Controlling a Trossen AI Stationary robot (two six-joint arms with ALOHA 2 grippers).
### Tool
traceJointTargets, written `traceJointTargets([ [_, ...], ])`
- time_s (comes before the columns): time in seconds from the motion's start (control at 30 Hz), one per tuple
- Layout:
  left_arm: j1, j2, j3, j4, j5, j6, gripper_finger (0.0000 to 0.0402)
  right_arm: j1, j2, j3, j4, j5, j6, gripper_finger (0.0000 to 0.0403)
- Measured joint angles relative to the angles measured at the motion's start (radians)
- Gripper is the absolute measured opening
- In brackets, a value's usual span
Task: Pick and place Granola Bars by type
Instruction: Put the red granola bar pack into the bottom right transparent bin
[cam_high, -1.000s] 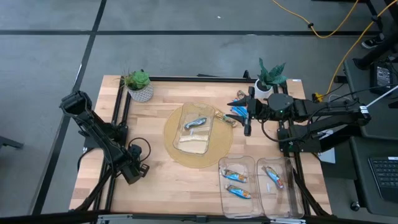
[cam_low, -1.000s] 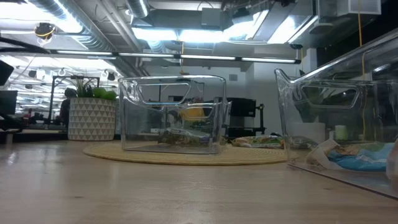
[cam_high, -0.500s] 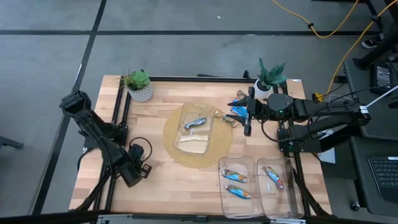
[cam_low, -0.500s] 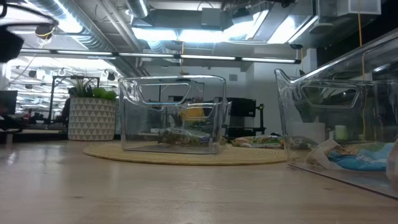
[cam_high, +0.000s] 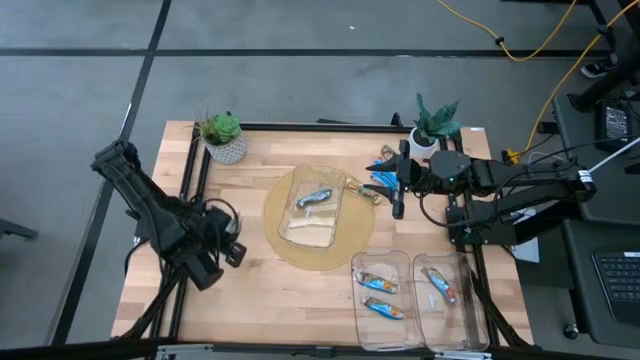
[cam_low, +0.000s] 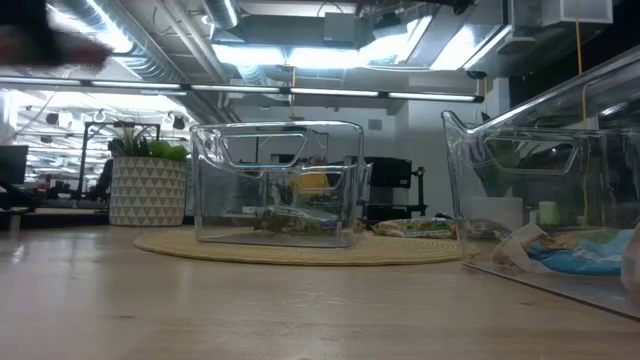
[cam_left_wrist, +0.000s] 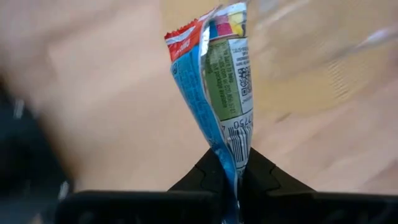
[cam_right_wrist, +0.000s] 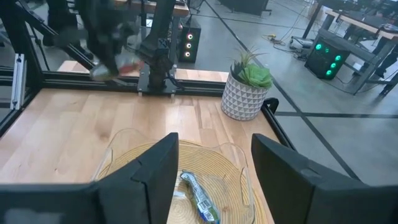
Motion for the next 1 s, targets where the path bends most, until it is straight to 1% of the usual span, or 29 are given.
traceJointTargets([
  [0.1, 0.026, -0.03, 0.078, -0.017, -0.158, 0.141, 0.0011, 0.0, 0.0, 0.0, 0.0, 0.0, 0.0, 0.0205],
  [0.17, 0.045, -0.05, 0.122, -0.016, -0.235, 0.236, 0.001, 0.0, 0.0, 0.0, -0.001, 0.0, -0.001, 0.0205],
  [0.27, 0.073, -0.077, 0.173, -0.015, -0.301, 0.368, 0.0011, 0.0, 0.0, 0.0, -0.005, 0.0, 0.001, 0.0205],
  [0.37, 0.1, -0.094, 0.21, -0.012, -0.342, 0.496, 0.0013, 0.0, 0.0, 0.0, -0.005, 0.0, 0.002, 0.0205],
  [0.6, 0.151, -0.098, 0.247, 0.024, -0.325, 0.676, 0.001, 0.0, 0.0, 0.0, -0.009, -0.001, 0.066, 0.0205],
  [0.73, 0.196, -0.098, 0.247, 0.131, -0.317, 0.847, 0.0012, 0.0, 0.006, 0.0, -0.014, -0.001, 0.106, 0.0205],
  [0.83, 0.254, -0.097, 0.247, 0.243, -0.257, 1.009, 0.0012, -0.007, 0.016, 0.0, -0.008, -0.01, 0.124, 0.0205],
  [1.0, 0.369, -0.097, 0.247, 0.454, -0.163, 1.283, 0.001, -0.06, 0.037, 0.0, 0.015, -0.164, 0.149, 0.0205],
])
